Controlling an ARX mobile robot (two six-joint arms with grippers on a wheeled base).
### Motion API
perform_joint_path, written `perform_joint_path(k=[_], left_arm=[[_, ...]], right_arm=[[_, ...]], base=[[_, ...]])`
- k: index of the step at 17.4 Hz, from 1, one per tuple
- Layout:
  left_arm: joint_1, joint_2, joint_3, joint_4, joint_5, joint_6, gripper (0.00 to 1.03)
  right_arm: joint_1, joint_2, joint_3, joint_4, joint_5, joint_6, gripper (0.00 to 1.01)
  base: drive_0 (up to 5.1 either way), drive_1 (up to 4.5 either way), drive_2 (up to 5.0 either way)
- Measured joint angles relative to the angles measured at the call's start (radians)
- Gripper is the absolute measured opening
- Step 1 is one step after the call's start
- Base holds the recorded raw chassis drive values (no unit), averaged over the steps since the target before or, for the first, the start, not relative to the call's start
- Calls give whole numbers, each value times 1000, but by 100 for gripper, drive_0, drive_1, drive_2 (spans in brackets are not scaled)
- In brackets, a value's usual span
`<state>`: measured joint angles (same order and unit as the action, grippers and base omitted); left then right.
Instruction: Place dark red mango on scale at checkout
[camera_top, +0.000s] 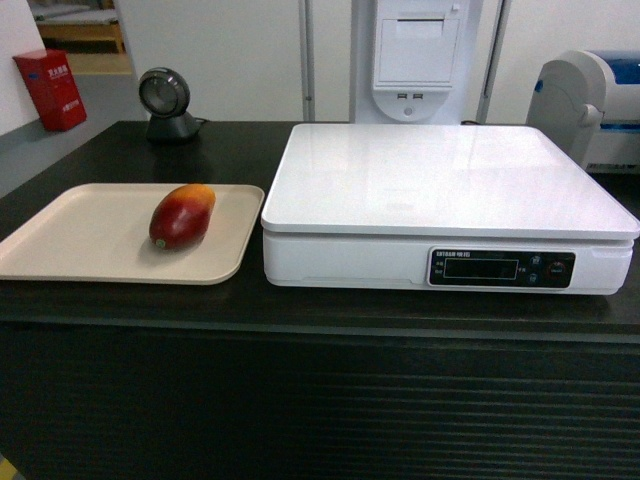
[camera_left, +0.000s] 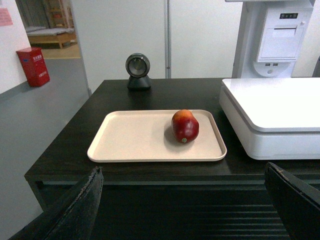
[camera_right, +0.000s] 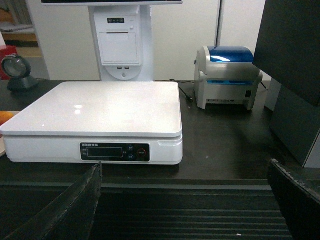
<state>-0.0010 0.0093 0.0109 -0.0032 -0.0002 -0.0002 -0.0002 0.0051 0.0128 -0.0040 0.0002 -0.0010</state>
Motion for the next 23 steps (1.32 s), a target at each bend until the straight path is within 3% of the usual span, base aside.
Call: perform_joint_path(k=[16, 17, 18, 19, 21, 23], left_arm=[[0, 0, 0, 0, 0, 0, 98], [-6, 5, 4, -27, -17, -1, 98], [-74, 75, 50, -145, -138, -5, 98], [-123, 136, 69, -145, -196, -4, 98], [-173, 195, 82, -80, -237, -5, 98], [-179, 282, 110, 31, -232, -4, 98]], right_arm=[[0, 0, 0, 0, 0, 0, 98], [0, 0, 0, 0, 0, 0, 98], [0, 0, 0, 0, 0, 0, 98], [0, 0, 0, 0, 0, 0, 98], [0, 0, 0, 0, 0, 0, 98], [0, 0, 0, 0, 0, 0, 98]], base=[[0, 0, 0], [0, 0, 0], [0, 0, 0], [0, 0, 0], [0, 0, 0], [0, 0, 0]])
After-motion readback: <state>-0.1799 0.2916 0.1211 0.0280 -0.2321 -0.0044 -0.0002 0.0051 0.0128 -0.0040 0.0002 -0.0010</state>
